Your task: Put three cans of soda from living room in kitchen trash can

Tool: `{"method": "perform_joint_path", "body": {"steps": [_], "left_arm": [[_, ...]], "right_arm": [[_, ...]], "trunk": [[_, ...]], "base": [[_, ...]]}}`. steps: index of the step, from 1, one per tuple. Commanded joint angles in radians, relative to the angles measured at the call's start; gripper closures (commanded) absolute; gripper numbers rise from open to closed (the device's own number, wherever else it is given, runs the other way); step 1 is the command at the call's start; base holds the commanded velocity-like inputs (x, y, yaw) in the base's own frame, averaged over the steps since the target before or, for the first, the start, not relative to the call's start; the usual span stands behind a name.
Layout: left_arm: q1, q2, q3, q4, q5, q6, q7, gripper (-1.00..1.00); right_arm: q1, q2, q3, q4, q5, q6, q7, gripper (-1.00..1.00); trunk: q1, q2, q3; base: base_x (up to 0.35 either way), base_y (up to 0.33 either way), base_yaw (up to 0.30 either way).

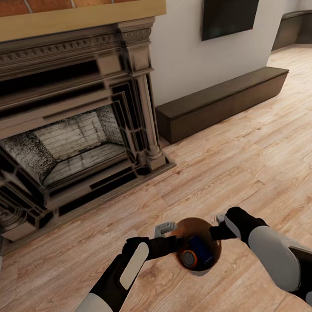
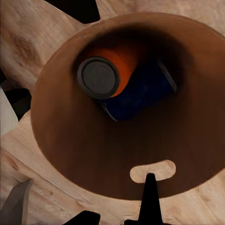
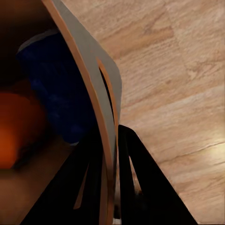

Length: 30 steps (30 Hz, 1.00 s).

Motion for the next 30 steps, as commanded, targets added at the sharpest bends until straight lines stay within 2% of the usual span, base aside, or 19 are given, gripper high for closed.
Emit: {"method": "perform_joint_path", "body": {"steps": [1,4,7,12,15,19,22,27,30], "left_arm": [[0.000,0.000,0.000,0.001,0.000,0.000,0.000,-1.00],[0.000,0.000,0.000,0.002,0.000,0.000,-0.001,-1.00],[0.000,0.000,0.000,0.006,0.000,0.001,0.000,-1.00],[0.000,0.000,0.001,0.010,0.000,0.000,0.004,-1.00],[0.000,0.000,0.001,0.011,0.000,0.000,0.006,-1.00],[0.000,0.001,0.002,0.011,0.000,0.000,0.008,-1.00],[-0.001,0.001,0.003,0.011,0.001,0.000,0.008,-1.00],[-0.001,0.001,0.003,0.012,0.001,0.000,0.010,-1.00],[-0.002,0.001,0.003,0.013,0.002,-0.001,0.012,-1.00]], "right_arm": [[0.000,-0.008,0.003,-0.001,0.004,0.004,0.011,1.00],[-0.001,-0.040,0.000,-0.001,0.004,0.014,0.023,1.00],[-0.002,-0.054,-0.001,-0.001,0.004,0.020,0.021,1.00],[-0.004,-0.104,-0.006,0.000,0.004,0.041,0.018,1.00],[-0.004,-0.114,-0.006,0.001,0.004,0.047,0.016,1.00],[-0.004,-0.119,-0.008,0.007,0.002,0.052,-0.062,1.00],[-0.004,-0.120,-0.017,0.011,0.001,0.050,-0.089,1.00],[-0.004,-0.126,-0.022,0.013,0.002,0.044,-0.104,1.00],[-0.003,-0.139,-0.022,0.015,0.002,0.042,-0.107,1.00]], "trunk": [[0.000,0.000,0.000],[0.000,0.000,0.000],[0.000,0.000,0.000],[0.000,0.000,0.000],[0.000,0.000,0.000],[0.000,0.000,0.000],[0.000,0.000,0.000],[0.000,0.000,0.000],[0.000,0.000,0.000]], "base": [[0.000,0.000,0.000],[0.000,0.000,0.000],[0.000,0.000,0.000],[0.000,0.000,0.000],[0.000,0.000,0.000],[0.000,0.000,0.000],[0.000,0.000,0.000],[0.000,0.000,0.000],[0.000,0.000,0.000]]}}
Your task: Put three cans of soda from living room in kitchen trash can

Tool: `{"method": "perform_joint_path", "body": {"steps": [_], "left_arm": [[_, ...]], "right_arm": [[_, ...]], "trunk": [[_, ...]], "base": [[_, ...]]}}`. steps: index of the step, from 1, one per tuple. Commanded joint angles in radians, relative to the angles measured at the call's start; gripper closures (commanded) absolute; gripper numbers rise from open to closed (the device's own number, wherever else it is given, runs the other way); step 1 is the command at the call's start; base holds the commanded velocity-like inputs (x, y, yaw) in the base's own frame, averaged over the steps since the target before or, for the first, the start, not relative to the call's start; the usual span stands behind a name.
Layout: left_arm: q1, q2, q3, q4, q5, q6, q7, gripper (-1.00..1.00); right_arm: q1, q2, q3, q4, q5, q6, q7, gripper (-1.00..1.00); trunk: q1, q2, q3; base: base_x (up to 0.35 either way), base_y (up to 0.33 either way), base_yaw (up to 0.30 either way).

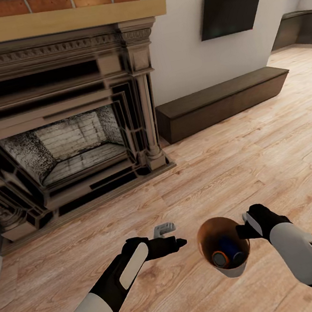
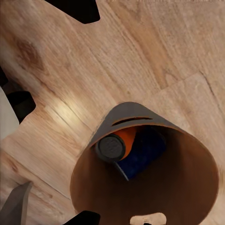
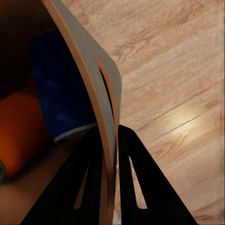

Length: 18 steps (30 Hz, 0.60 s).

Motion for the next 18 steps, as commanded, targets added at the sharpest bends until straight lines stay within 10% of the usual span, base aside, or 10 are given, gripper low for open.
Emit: {"method": "perform_joint_path", "body": {"steps": [1,18], "left_arm": [[0.000,0.000,0.000,0.006,0.000,-0.002,0.000,-1.00],[-0.005,0.075,0.002,0.119,0.000,-0.009,0.021,-1.00]], "right_arm": [[0.001,-0.009,0.000,0.001,-0.008,-0.001,0.004,1.00],[0.017,-0.039,-0.001,0.016,-0.009,-0.059,0.007,1.00]], "trunk": [[0.000,0.000,0.000],[0.000,0.000,0.000]], "base": [[0.000,0.000,0.000],[0.000,0.000,0.000]]}}
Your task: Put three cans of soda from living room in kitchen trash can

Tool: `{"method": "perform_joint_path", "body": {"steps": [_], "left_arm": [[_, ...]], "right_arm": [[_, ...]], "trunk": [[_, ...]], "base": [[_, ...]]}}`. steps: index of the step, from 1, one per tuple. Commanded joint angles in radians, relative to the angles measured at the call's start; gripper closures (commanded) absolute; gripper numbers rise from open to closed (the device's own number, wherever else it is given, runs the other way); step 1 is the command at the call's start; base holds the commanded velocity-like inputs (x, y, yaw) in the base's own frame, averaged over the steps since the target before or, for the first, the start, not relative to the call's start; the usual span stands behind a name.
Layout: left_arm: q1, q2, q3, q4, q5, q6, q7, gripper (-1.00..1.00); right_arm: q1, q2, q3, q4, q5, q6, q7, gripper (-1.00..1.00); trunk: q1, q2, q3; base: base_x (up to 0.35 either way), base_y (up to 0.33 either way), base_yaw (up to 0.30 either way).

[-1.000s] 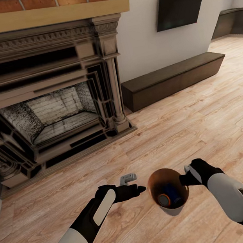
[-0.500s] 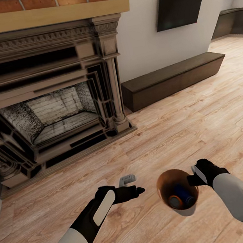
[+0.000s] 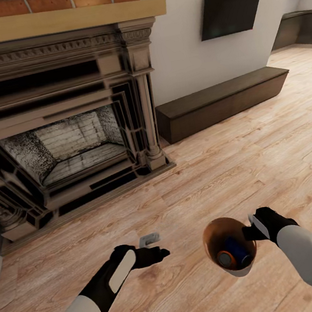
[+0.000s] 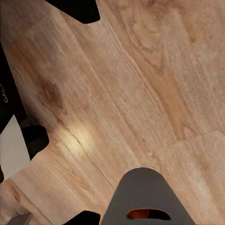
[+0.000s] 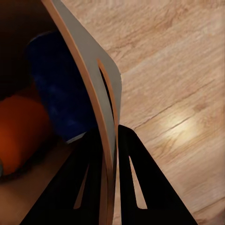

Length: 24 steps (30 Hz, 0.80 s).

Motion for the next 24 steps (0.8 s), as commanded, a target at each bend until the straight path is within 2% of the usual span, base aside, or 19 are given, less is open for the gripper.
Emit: {"method": "perform_joint_path", "body": {"steps": [1,11,20,24], "left_arm": [[0.000,0.004,0.000,0.000,0.001,0.000,0.002,-1.00],[0.000,0.012,0.002,0.001,0.001,-0.002,0.007,-1.00],[0.000,0.017,0.003,0.001,0.001,-0.002,0.010,-1.00],[0.000,0.020,0.003,0.001,0.002,-0.002,0.010,-1.00]], "right_arm": [[0.005,-0.001,-0.004,0.006,-0.009,-0.007,0.007,1.00],[0.034,-0.027,-0.049,0.026,-0.009,-0.038,0.019,1.00],[0.069,-0.032,-0.058,0.050,-0.008,-0.049,0.032,1.00],[0.095,-0.033,-0.060,0.051,-0.008,-0.077,0.043,1.00]], "trunk": [[0.000,0.000,0.000],[0.000,0.000,0.000],[0.000,0.000,0.000],[0.000,0.000,0.000]], "base": [[0.000,0.000,0.000],[0.000,0.000,0.000],[0.000,0.000,0.000],[0.000,0.000,0.000]]}}
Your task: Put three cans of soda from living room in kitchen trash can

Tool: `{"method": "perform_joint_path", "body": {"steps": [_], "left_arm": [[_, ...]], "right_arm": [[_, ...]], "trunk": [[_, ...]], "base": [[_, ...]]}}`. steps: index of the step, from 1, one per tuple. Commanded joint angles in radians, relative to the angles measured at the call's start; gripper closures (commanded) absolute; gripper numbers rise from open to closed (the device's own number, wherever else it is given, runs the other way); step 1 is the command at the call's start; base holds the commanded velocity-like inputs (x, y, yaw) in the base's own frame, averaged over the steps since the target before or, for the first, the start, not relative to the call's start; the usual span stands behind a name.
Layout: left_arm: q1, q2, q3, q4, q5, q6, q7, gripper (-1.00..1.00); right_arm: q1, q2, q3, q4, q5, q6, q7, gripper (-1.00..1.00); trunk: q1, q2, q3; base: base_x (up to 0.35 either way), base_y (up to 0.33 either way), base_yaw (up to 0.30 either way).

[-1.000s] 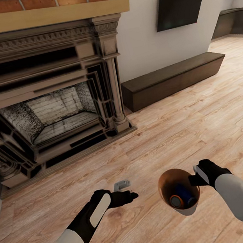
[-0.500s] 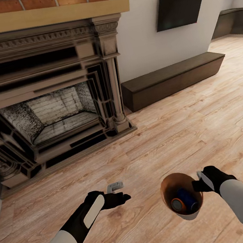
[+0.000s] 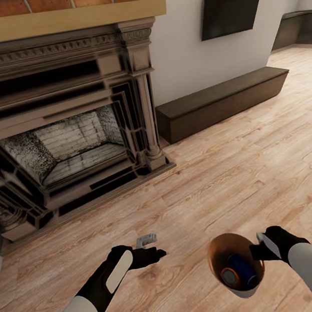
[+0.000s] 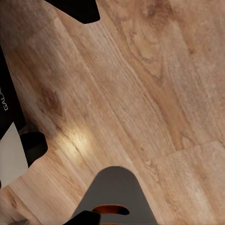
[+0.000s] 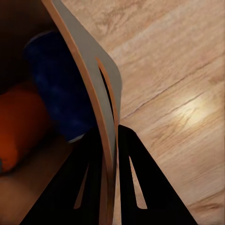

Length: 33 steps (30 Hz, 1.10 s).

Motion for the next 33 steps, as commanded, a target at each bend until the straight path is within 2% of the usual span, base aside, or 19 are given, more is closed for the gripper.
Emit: {"method": "perform_joint_path", "body": {"steps": [1,8,15,25,33], "left_arm": [[0.000,0.001,0.000,0.000,0.000,0.000,0.000,-1.00],[0.001,0.001,0.000,0.000,0.000,0.000,-0.001,-1.00],[0.001,0.001,0.000,-0.001,-0.001,0.000,-0.001,-1.00],[0.003,0.001,0.000,-0.001,-0.001,0.000,0.000,-1.00],[0.003,0.001,-0.001,0.000,-0.001,0.000,0.000,-1.00]], "right_arm": [[0.004,0.000,-0.003,0.000,-0.007,-0.008,0.010,1.00],[0.020,0.000,-0.003,0.000,-0.007,-0.025,0.017,1.00],[0.035,-0.001,-0.003,0.006,-0.006,-0.116,0.017,1.00],[0.043,-0.008,-0.002,0.009,-0.006,-0.128,0.017,1.00],[0.043,-0.019,-0.002,0.011,-0.006,-0.128,0.017,1.00]], "trunk": [[0.000,0.000,0.000],[0.000,0.000,0.000],[0.000,0.000,0.000],[0.000,0.000,0.000],[0.031,-0.056,-0.025]], "base": [[0.000,0.000,0.000],[0.000,0.000,0.000],[0.000,0.000,0.000],[0.000,0.000,0.000],[0.000,0.000,0.000]]}}
